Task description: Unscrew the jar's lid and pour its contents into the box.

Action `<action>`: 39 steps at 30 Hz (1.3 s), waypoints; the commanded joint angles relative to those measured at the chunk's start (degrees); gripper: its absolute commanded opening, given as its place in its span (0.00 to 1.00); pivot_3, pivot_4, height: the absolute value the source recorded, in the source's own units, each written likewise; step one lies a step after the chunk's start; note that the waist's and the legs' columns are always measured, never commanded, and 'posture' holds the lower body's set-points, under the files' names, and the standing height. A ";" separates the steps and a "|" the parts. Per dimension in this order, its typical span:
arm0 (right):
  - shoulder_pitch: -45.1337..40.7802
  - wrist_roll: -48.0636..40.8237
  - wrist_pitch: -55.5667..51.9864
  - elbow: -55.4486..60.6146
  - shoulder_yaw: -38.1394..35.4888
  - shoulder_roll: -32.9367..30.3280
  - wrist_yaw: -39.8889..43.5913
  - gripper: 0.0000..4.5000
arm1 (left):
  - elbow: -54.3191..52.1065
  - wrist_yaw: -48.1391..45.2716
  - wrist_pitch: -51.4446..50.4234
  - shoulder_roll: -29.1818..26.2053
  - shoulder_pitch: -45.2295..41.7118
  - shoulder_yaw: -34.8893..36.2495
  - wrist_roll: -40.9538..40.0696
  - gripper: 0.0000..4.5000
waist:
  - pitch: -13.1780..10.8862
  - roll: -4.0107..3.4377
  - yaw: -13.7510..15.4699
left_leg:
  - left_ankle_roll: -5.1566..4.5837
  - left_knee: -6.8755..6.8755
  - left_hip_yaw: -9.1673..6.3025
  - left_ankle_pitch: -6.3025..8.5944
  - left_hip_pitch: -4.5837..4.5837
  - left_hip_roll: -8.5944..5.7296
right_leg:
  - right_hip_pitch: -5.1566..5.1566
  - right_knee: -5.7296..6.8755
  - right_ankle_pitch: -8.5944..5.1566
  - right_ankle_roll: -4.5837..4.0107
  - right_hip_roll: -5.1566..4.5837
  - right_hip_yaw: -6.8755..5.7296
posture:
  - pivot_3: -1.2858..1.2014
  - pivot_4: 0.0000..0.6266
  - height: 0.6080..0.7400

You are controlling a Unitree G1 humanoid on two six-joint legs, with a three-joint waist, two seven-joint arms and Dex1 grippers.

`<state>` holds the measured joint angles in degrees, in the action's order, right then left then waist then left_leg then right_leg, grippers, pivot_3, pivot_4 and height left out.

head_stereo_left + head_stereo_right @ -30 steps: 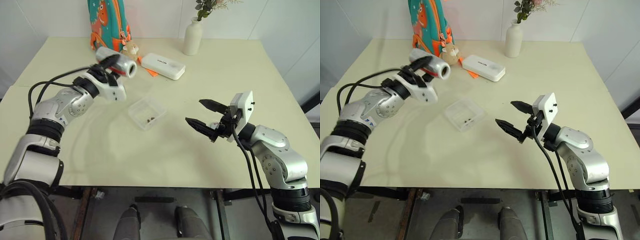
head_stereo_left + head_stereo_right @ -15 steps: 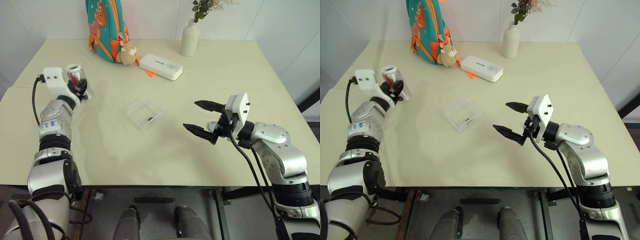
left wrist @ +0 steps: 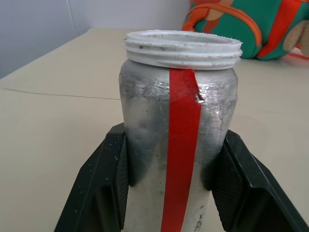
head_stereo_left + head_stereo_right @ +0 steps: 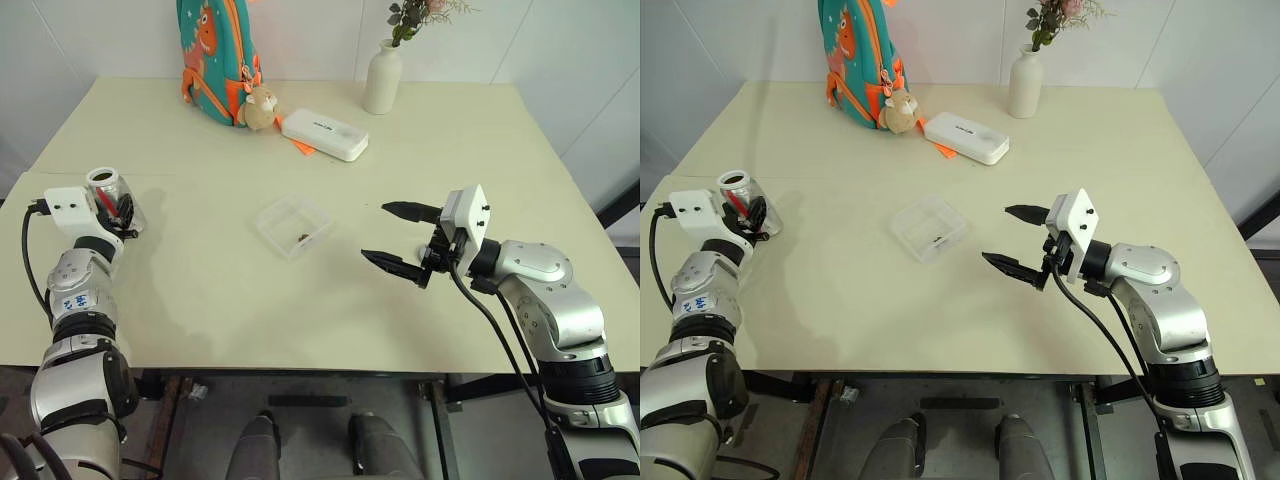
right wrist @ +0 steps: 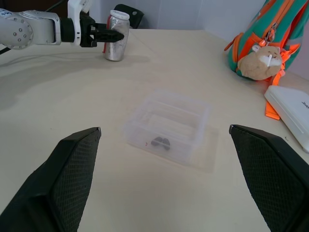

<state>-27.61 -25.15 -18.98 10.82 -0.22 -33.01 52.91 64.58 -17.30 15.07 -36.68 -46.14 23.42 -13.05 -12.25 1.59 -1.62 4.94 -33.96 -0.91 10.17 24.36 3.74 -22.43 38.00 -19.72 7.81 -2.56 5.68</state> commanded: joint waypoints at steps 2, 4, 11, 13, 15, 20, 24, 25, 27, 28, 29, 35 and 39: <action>-0.78 -0.72 0.43 1.29 -0.79 0.20 -0.13 1.00 | -1.59 -0.89 0.66 -0.08 1.09 -0.37 0.10 0.78 | 0.00 0.00 -0.04 | 0.00 0.00 0.00 0.00 0.00 0.00 | 0.00 -0.01 0.01 0.00 0.00 0.00 | 0.52 0.24 1.00; -1.21 -0.66 0.49 0.88 -0.84 0.41 -0.36 1.00 | -2.54 -1.20 0.32 0.07 1.30 -0.61 0.06 0.91 | 0.00 0.00 -0.06 | 0.00 0.00 0.00 0.00 0.00 0.00 | -0.01 -0.02 0.01 0.01 0.00 0.00 | 0.52 0.24 1.00; 0.31 -1.10 -0.10 2.72 -0.18 1.61 -0.92 1.00 | -9.20 -2.14 -2.02 -0.13 5.43 -1.00 -0.78 0.99 | 0.00 0.00 -0.15 | -0.01 0.03 0.00 0.00 0.00 0.01 | -0.01 -0.04 0.02 0.00 0.01 0.01 | 0.52 0.24 1.00; 0.47 -1.07 -0.08 2.84 -0.02 1.90 -0.93 1.00 | -13.14 -2.00 -3.44 -0.09 8.01 -0.74 -1.19 0.99 | 0.00 0.00 -0.18 | -0.01 0.05 0.00 0.00 0.00 0.03 | -0.02 -0.04 0.01 0.00 0.01 0.01 | 0.52 0.24 1.00; 0.39 -1.05 0.03 2.70 0.04 2.16 -0.83 1.00 | -17.48 -1.67 -5.29 0.03 10.84 -0.57 -1.46 0.99 | 0.00 0.00 -0.20 | -0.01 0.06 0.01 0.00 0.01 0.04 | -0.02 -0.04 0.01 0.00 0.01 0.01 | 0.52 0.24 1.00; 0.29 -1.20 0.30 2.23 0.30 2.44 -0.05 1.00 | -32.67 1.47 -12.92 -0.03 21.10 0.97 -1.88 0.99 | 0.01 0.01 -0.20 | -0.01 0.05 0.02 0.01 0.00 0.05 | -0.01 -0.05 0.04 -0.04 0.01 0.04 | 0.52 0.24 1.00; 0.77 -1.54 0.29 2.24 0.05 2.21 0.72 1.00 | -45.29 2.22 -20.28 -1.13 30.96 2.93 -2.24 0.99 | 0.01 0.02 -0.30 | -0.02 0.06 0.04 0.01 -0.03 0.07 | -0.01 -0.04 0.04 -0.04 0.01 0.07 | 0.52 0.24 1.00; 1.05 -1.72 0.20 2.40 -0.09 2.06 0.96 1.00 | -48.07 1.38 -21.77 -1.81 33.58 3.26 -2.13 0.99 | 0.02 0.03 -0.35 | -0.02 0.07 0.05 0.01 -0.04 0.07 | -0.02 -0.05 0.04 -0.05 0.01 0.07 | 0.52 0.24 1.00; 1.76 -2.05 0.19 2.80 -0.50 1.41 1.73 1.00 | -53.11 -2.23 -22.31 -3.91 38.09 3.21 -1.89 0.99 | 0.04 0.07 -0.37 | -0.02 0.11 0.08 0.02 -0.07 0.07 | -0.02 -0.08 0.04 -0.07 0.01 0.11 | 0.52 0.24 1.00; 2.15 -2.27 0.26 2.95 -0.85 0.91 2.22 1.00 | -55.35 -4.47 -21.78 -5.18 39.67 2.89 -1.78 0.99 | 0.04 0.10 -0.36 | -0.02 0.14 0.08 0.03 -0.09 0.07 | -0.02 -0.09 0.04 -0.09 0.01 0.11 | 0.52 0.24 1.00; 2.54 -2.41 0.53 3.07 -1.26 0.43 2.69 1.00 | -57.41 -6.84 -20.93 -6.20 40.64 2.67 -2.20 0.99 | 0.04 0.11 -0.33 | -0.01 0.17 0.08 0.03 -0.09 0.08 | -0.03 -0.11 0.05 -0.14 0.01 0.10 | 0.52 0.24 1.00; 3.97 -1.77 3.21 2.04 -3.13 -2.44 4.76 1.00 | -65.21 -25.28 -14.94 -9.81 39.24 -0.48 -9.40 0.99 | 0.06 0.14 0.01 | -0.06 0.30 0.33 0.04 -0.12 0.08 | 0.11 -0.73 -0.15 -1.35 -0.14 0.10 | 0.52 0.24 1.00; 5.54 -3.03 1.88 2.10 -5.16 -5.83 6.48 1.00 | -69.25 -37.42 -15.67 -11.88 36.23 -4.27 -14.92 0.99 | 0.07 0.17 -0.42 | -0.30 0.49 0.69 -0.01 -0.14 0.11 | 0.03 -1.02 0.09 -1.21 -0.13 0.43 | 0.52 0.24 1.00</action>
<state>-21.85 -26.58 -17.36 11.48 -2.94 -37.65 58.49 -1.85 -51.08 -0.61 -47.61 -8.47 19.31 -24.74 -12.18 1.76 -2.04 4.61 -33.44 -0.17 10.16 24.22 3.85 -22.44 36.99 -19.60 6.65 -2.69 6.18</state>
